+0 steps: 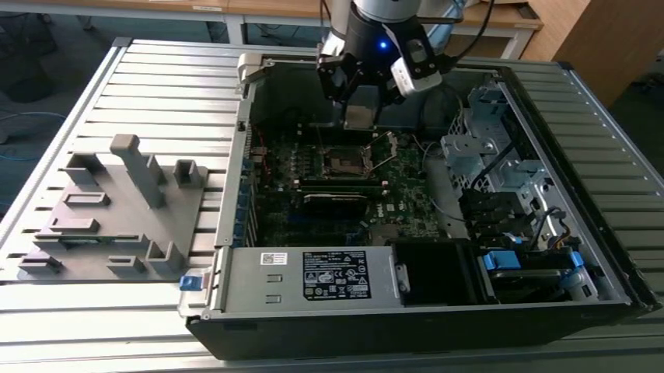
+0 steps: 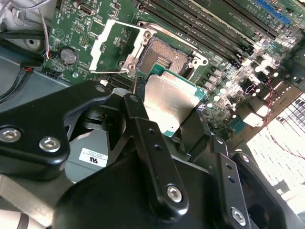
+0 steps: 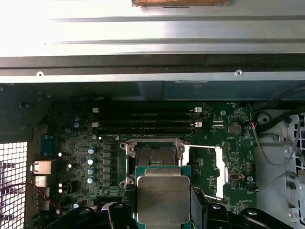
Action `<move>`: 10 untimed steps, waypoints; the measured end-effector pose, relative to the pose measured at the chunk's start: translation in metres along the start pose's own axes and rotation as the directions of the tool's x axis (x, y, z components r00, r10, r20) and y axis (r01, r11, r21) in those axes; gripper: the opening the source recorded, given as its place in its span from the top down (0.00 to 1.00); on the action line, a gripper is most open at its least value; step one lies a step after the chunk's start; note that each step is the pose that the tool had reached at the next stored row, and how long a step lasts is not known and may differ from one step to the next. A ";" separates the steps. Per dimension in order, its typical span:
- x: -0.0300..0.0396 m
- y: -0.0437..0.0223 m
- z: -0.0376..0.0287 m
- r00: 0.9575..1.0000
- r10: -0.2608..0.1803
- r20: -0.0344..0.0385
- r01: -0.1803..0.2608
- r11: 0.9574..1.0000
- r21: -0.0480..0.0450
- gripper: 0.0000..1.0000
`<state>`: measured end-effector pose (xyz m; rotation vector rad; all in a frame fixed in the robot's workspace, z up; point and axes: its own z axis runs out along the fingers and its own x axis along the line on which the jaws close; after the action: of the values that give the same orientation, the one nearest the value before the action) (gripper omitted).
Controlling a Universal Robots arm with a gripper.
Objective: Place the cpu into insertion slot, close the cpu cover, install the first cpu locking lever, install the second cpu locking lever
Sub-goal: 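Place the cpu into insertion slot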
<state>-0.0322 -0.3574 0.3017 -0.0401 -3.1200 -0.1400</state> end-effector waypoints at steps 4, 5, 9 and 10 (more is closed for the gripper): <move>-0.0001 -0.0004 0.0044 1.000 0.000 0.000 0.000 1.000 0.000 0.46; -0.0001 -0.0005 0.0055 1.000 0.000 0.000 0.000 1.000 0.000 0.46; -0.0002 -0.0009 0.0096 1.000 0.000 0.000 0.000 1.000 0.000 0.46; -0.0001 -0.0009 0.0105 1.000 0.000 0.000 0.000 1.000 0.000 0.46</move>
<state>-0.0323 -0.3574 0.2911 -0.0397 -3.1200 -0.1400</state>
